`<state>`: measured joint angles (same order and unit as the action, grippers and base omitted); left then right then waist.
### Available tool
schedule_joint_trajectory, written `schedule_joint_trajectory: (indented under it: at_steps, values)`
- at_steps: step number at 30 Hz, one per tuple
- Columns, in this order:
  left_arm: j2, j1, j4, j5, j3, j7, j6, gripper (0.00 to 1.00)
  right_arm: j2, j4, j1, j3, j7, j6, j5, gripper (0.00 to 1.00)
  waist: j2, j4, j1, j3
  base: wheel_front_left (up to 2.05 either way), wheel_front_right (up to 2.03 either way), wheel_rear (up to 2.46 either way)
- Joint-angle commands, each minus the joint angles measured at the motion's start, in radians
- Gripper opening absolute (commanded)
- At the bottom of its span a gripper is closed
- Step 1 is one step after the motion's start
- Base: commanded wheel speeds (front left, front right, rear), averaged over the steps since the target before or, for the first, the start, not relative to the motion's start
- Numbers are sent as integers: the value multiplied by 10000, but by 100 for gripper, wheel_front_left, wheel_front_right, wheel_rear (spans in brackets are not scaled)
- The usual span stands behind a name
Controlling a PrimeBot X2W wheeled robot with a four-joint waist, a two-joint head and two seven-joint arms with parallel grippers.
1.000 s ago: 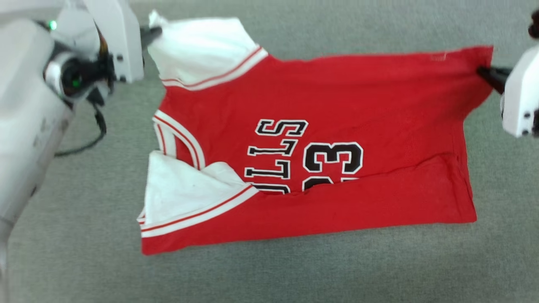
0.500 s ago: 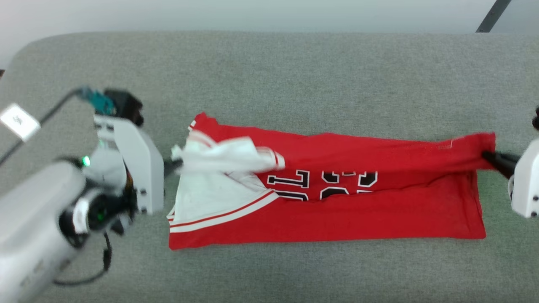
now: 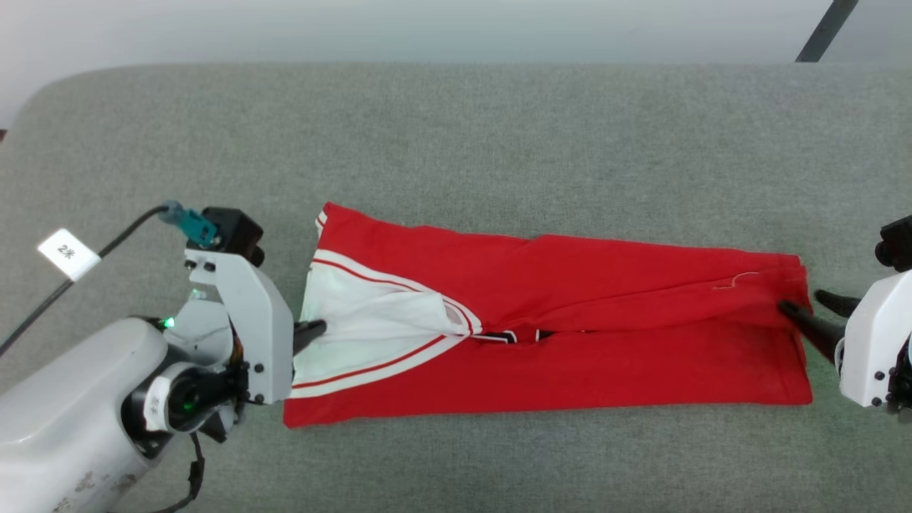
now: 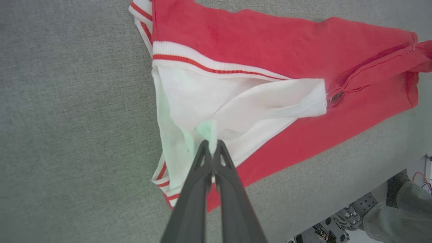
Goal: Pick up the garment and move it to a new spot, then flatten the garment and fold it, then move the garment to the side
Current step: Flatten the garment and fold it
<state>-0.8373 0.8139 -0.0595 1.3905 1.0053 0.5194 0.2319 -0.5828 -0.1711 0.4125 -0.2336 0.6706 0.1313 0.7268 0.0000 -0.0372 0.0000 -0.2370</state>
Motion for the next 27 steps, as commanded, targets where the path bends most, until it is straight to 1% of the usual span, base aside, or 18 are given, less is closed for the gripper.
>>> schedule_joint_trajectory:
  at_steps: [1, 3, 4, 5, 10, 12, 13, 16, 22, 24, 27]
  values:
    - [-44, 5, -17, -26, 67, 87, -66, 48, 42, 53, -201, 77, 109, -11, -95, 100, 0, 44, 0, 184, 0, 0, 0]
    - [-83, 18, 10, -9, 65, 147, -113, 75, 57, 181, -214, 193, 276, -11, -179, 100, 0, 55, 0, 333, 0, 0, 0]
    - [-122, 10, 27, -36, 90, 162, -101, 75, 69, 273, -240, 246, 328, -11, -204, 100, 0, 58, 0, 411, 0, 0, 0]
    - [-135, -5, 51, -60, 80, 127, -109, 78, 94, 349, -305, 308, 398, -11, -223, 100, 0, 57, 0, 501, 0, 0, 0]
    - [-263, -283, 220, -9, -104, -295, -89, 95, 199, 931, -626, 635, 341, -11, -328, 100, 0, 66, 0, 902, 0, 0, 0]
    - [-304, -452, 320, 4, -172, -570, -122, 96, 259, 1172, -837, 696, 187, -10, -446, 100, 0, 75, 0, 1058, 0, 0, 0]
    - [-335, -531, 375, -34, -214, -758, -161, 100, 279, 1241, -944, 746, 99, -11, -500, 100, 0, 77, 0, 1133, 0, 0, 0]
    - [-318, -939, 502, 2, -294, -1312, -273, 100, 392, 1437, -1278, 891, -207, -10, -674, 100, 0, 55, 0, 1335, 0, 0, 0]
    - [-223, -1633, 409, 107, -261, -1980, -475, 100, 614, 1667, -1908, 1187, -706, -10, -850, 100, 0, 5, 0, 1666, 0, 0, 0]
    - [-183, -1810, 407, -15, -355, -2468, -678, 100, 702, 1748, -2085, 1293, -940, -10, -942, 100, 0, -6, 0, 1755, 0, 0, 0]
    - [-149, -2043, 411, -366, -516, -3486, -1073, 100, 838, 1894, -2346, 1445, -1383, -10, -1045, 100, 0, -54, 0, 1887, 0, 0, 0]
